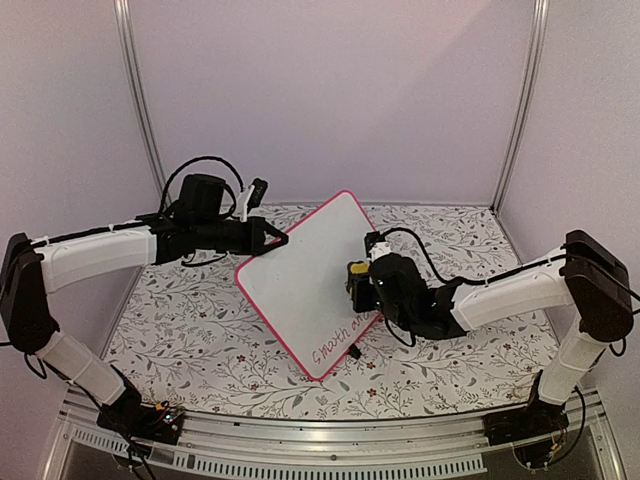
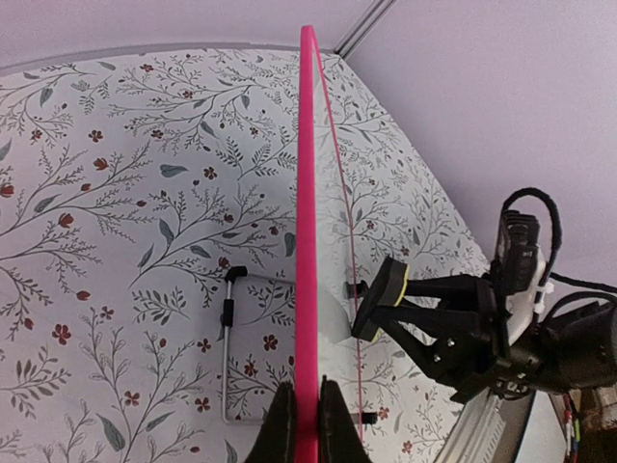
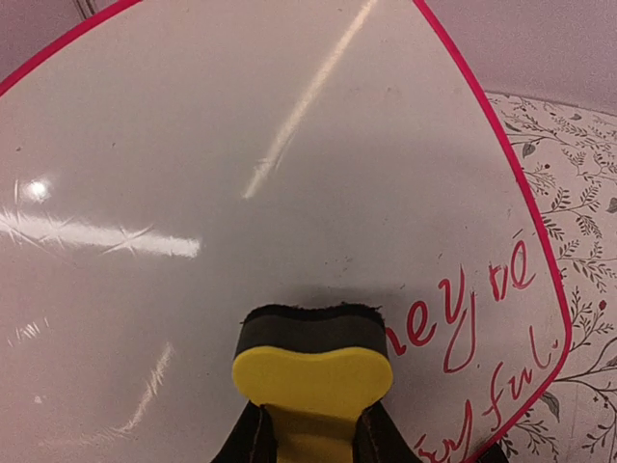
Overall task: Erase the whiteboard
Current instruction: Erase the whiteboard at the center of the board.
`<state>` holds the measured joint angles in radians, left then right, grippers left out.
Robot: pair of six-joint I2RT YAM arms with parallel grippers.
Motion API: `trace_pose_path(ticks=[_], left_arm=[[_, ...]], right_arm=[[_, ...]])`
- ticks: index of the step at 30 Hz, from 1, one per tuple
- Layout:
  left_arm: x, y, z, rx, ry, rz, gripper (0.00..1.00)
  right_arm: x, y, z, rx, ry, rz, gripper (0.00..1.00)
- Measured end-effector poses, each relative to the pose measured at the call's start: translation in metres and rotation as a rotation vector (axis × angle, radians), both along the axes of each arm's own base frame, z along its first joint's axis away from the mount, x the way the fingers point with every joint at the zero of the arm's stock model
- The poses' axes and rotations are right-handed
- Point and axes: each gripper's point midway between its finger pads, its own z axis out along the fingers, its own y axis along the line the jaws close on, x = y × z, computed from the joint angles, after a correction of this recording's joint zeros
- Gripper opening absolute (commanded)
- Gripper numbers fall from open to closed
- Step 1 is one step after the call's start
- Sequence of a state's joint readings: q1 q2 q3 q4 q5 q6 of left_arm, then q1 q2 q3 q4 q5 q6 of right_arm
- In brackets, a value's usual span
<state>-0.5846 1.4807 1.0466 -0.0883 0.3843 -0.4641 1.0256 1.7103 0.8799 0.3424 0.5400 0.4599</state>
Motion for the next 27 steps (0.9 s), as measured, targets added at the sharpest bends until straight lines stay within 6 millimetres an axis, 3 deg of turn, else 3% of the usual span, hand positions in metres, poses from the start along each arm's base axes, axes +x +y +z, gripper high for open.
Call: trace_pose_path(ticks=[5, 12, 16, 22, 27], left_arm=[[0.001, -0.001, 0.0, 0.001, 0.001, 0.0, 0.0], [0.001, -0.001, -0.001, 0.001, 0.001, 0.001, 0.0], [0.001, -0.001, -0.001, 0.001, 0.002, 0.0, 0.0], [0.001, -0.001, -0.001, 0.001, 0.002, 0.0, 0.0], [0.001, -0.001, -0.001, 0.001, 0.002, 0.0, 0.0]], right_arm=[[0.003, -0.004, -0.001, 0.002, -0.009, -0.007, 0.22], [-0.009, -0.018, -0.026, 0.006, 0.025, 0.004, 0.21], [-0.013, -0.019, -0.03, 0.017, 0.036, 0.013, 0.21], [-0.014, -0.012, -0.026, 0.023, 0.032, 0.049, 0.21], [-0.008, 0.013, 0.001, 0.06, -0.011, 0.102, 0.22]])
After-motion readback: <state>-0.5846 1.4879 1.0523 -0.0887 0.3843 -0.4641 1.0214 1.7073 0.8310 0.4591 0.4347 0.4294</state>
